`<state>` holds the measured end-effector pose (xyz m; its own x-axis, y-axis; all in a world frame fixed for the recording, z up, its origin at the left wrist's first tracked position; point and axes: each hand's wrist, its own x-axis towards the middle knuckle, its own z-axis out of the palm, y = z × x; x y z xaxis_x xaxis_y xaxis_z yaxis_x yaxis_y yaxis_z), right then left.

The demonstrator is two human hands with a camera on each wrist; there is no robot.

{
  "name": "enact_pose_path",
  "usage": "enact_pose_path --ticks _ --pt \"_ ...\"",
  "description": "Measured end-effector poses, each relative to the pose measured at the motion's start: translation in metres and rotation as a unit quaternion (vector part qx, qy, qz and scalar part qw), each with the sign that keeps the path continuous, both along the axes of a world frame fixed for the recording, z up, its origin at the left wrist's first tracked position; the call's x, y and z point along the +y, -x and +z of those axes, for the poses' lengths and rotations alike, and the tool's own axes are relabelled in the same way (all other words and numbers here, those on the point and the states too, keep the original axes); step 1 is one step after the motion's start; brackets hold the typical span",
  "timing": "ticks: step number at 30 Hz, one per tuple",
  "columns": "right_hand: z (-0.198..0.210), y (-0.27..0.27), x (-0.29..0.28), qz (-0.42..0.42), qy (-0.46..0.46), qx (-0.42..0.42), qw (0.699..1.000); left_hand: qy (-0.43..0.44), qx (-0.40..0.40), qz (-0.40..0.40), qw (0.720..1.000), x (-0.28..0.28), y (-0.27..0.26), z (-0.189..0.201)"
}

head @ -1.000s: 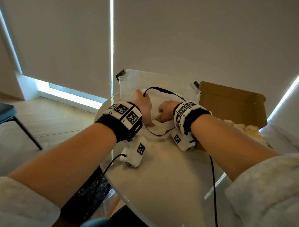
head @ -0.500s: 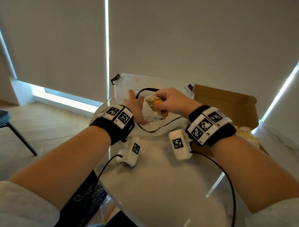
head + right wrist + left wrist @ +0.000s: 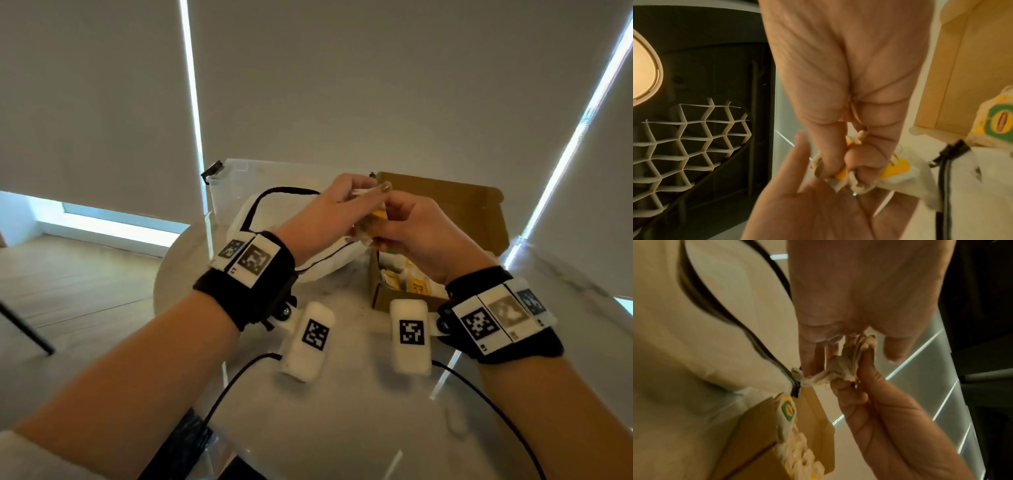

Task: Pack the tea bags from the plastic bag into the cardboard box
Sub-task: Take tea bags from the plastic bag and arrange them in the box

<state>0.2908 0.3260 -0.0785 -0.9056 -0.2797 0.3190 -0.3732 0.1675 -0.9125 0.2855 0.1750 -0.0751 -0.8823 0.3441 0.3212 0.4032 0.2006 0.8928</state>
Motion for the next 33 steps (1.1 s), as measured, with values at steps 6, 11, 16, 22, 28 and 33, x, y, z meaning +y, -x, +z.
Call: enact_pose_path --ticks 6,11,16,22,28,33 --pt "-0.009 0.002 0.021 -0.059 0.028 0.002 0.998 -0.097 -0.162 -0.127 0.974 0.038 0.016 -0.014" --pt "-0.011 0.008 0.029 -0.082 0.094 -0.025 0.992 -0.219 -0.286 -0.201 0.911 0.051 0.035 -0.026" --pt "-0.021 0.018 0.031 -0.204 -0.007 0.027 0.979 -0.306 -0.297 -0.128 0.896 0.063 0.045 -0.038" --pt "-0.027 0.018 0.029 -0.195 -0.028 -0.046 0.979 -0.337 -0.26 -0.074 0.902 0.058 0.059 -0.051" --pt "-0.029 0.018 0.022 -0.19 0.038 -0.052 0.98 -0.311 -0.246 -0.142 0.907 0.058 0.057 -0.054" --pt "-0.026 0.017 0.025 -0.201 0.132 -0.086 0.967 -0.334 -0.259 -0.152 0.893 0.054 0.056 -0.053"
